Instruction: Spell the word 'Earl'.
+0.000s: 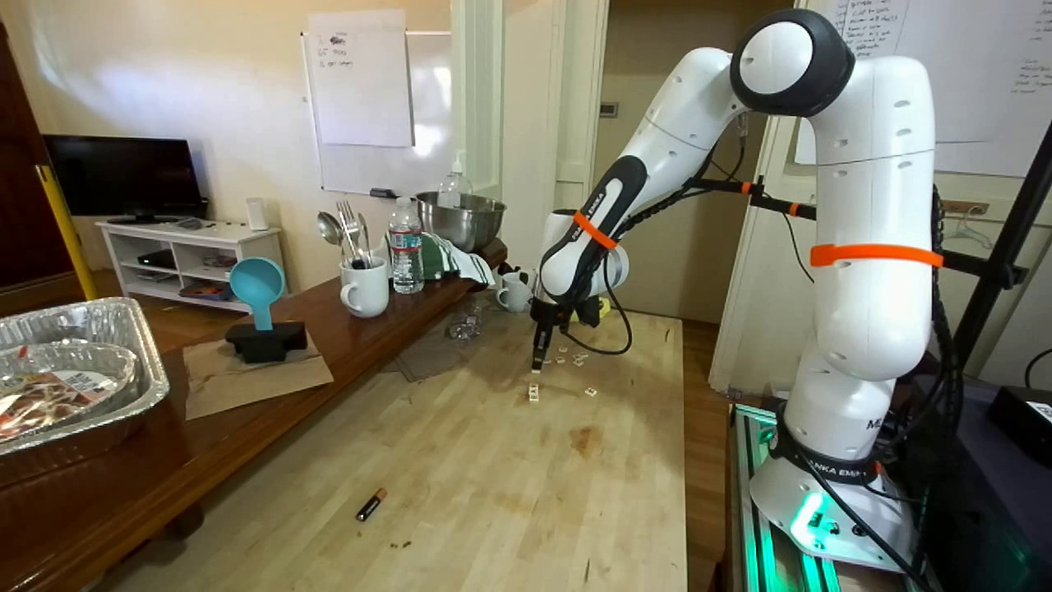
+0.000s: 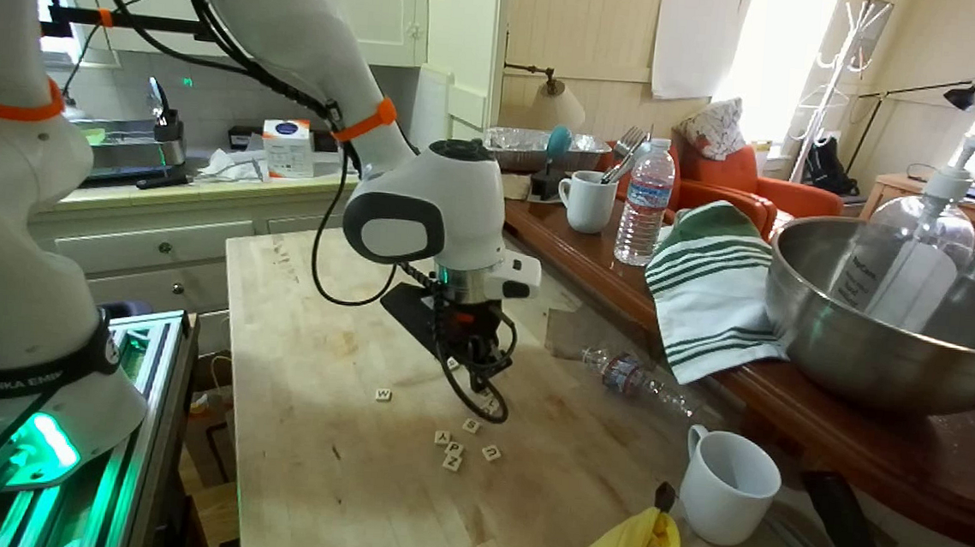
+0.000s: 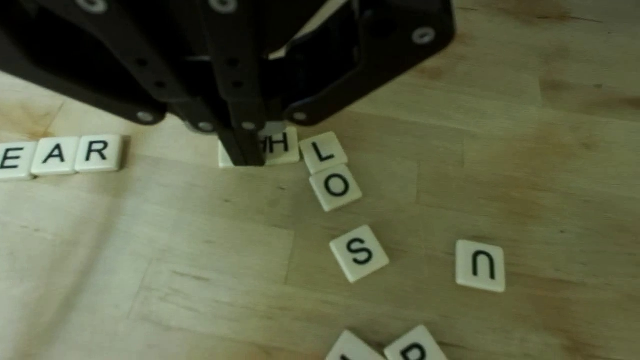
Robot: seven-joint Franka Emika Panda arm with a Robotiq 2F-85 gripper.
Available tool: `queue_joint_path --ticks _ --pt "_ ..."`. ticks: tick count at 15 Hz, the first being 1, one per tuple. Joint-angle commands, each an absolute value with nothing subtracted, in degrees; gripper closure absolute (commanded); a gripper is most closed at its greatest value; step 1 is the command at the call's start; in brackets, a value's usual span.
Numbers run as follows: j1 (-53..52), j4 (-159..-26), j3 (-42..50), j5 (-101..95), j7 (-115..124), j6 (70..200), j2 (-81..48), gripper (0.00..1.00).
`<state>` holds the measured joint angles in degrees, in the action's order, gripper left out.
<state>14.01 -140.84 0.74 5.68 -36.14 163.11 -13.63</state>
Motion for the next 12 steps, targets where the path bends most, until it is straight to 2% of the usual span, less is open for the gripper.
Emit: queue_joint_path --ticks 1,12 --pt "15.51 -139.36 1.23 4.77 -35.79 165.40 -16.12 1.00" --pt "17.14 -140.11 1.35 4.52 -35.29 167.19 -13.20 1.00"
